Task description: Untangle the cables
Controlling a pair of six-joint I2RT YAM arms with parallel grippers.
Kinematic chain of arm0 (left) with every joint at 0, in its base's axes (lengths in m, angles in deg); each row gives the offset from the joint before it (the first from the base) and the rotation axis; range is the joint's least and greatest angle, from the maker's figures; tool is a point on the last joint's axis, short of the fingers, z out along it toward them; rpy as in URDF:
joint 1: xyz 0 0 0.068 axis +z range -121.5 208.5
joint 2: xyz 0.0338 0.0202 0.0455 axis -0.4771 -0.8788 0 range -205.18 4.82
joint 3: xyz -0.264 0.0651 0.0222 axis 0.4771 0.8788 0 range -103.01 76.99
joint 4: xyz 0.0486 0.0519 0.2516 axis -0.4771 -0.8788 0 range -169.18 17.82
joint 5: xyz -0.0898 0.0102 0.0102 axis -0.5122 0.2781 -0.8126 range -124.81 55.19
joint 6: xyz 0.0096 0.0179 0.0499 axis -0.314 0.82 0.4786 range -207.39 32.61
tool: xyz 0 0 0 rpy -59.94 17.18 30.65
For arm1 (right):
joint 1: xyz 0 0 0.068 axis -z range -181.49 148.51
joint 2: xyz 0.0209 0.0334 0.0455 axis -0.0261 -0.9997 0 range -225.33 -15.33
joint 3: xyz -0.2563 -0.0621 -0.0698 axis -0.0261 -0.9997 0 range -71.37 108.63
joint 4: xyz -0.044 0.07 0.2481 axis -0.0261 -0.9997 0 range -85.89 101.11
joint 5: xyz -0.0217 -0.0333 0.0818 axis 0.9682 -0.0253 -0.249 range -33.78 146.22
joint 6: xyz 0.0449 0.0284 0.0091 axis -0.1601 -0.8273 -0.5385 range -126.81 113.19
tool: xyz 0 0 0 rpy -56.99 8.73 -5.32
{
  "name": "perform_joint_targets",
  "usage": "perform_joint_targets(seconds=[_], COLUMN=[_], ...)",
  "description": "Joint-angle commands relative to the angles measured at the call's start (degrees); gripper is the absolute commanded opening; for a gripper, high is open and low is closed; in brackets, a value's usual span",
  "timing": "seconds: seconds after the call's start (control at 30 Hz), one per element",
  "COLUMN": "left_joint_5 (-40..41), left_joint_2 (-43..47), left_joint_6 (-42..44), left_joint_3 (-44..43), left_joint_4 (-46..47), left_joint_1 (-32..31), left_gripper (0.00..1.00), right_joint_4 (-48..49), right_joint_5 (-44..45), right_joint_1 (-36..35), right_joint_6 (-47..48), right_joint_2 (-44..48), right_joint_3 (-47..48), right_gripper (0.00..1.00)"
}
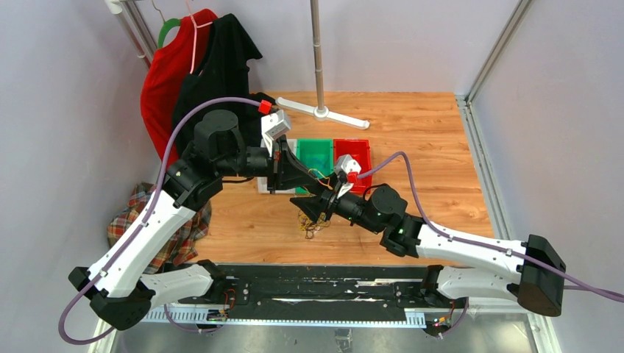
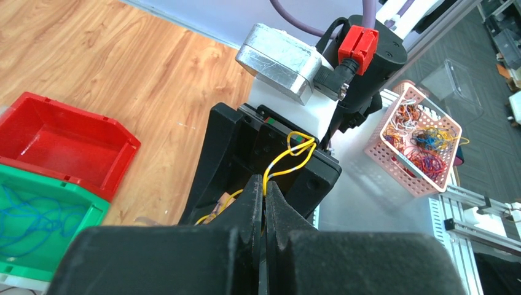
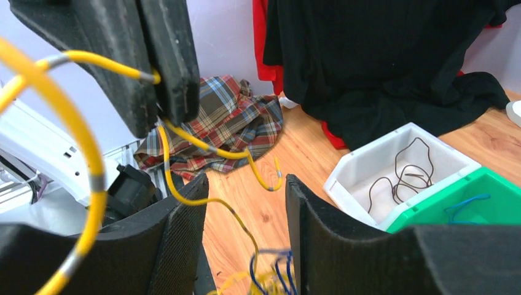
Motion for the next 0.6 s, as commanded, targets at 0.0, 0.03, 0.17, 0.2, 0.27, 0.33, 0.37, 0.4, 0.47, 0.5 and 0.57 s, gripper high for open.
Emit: perform_joint_targets(seconds=[0.0,0.03,0.17,0.2,0.27,0.33,0.37,0.4,0.47,0.5,0.57], left_joint_5=[-0.4,-0.4,-0.5,-0.5,-0.5,-0.5,-0.5,-0.5,-0.5,-0.5,-0.2], left_joint_2=[1.2,1.2,1.0,0.9,0.4,0.1,0.0,-0.2,-0.4,-0.7,-1.1], left_joint_6=[-1.9,-2.0,-2.7,-2.9,-3.1,-3.2,-3.3,-3.3,-3.4,-3.4,-3.6], left_joint_3=[-1.1,-1.2,-2.5,-3.1,-4.5,-6.1,-6.9,-7.6,-8.9,-9.6,-10.9], left_joint_4=[3.0,3.0,3.4,3.5,3.5,3.4,3.4,3.5,3.7,4.0,4.4], left_joint_1=[-0.5,-0.4,-0.5,-0.5,-0.5,-0.5,-0.5,-0.5,-0.5,-0.5,-0.5], left_gripper=[0.01,0.01,0.01,0.01,0.01,0.01,0.01,0.01,0.01,0.01,0.01], right_joint_4=[3.5,3.7,4.8,5.1,6.6,8.0,8.7,9.5,10.2,10.1,10.1], right_joint_5=[1.7,2.0,3.2,3.4,3.1,3.7,3.9,4.1,4.8,5.0,5.1], right_joint_1=[-0.7,-0.7,-0.3,0.2,1.1,1.7,1.9,2.0,2.1,2.2,2.2], right_joint_6=[-0.6,-1.0,-2.2,-2.8,-4.7,-6.0,-6.9,-7.3,-8.0,-8.3,-8.4], right_joint_2=[-1.1,-1.4,-2.8,-3.2,-4.1,-4.7,-5.1,-5.4,-6.5,-7.1,-8.3], right_joint_3=[1.6,1.3,-1.2,-2.1,-4.3,-6.8,-8.1,-9.2,-11.3,-11.9,-13.1], right_gripper=[0.47,0.46,0.41,0.39,0.37,0.35,0.34,0.32,0.29,0.28,0.27])
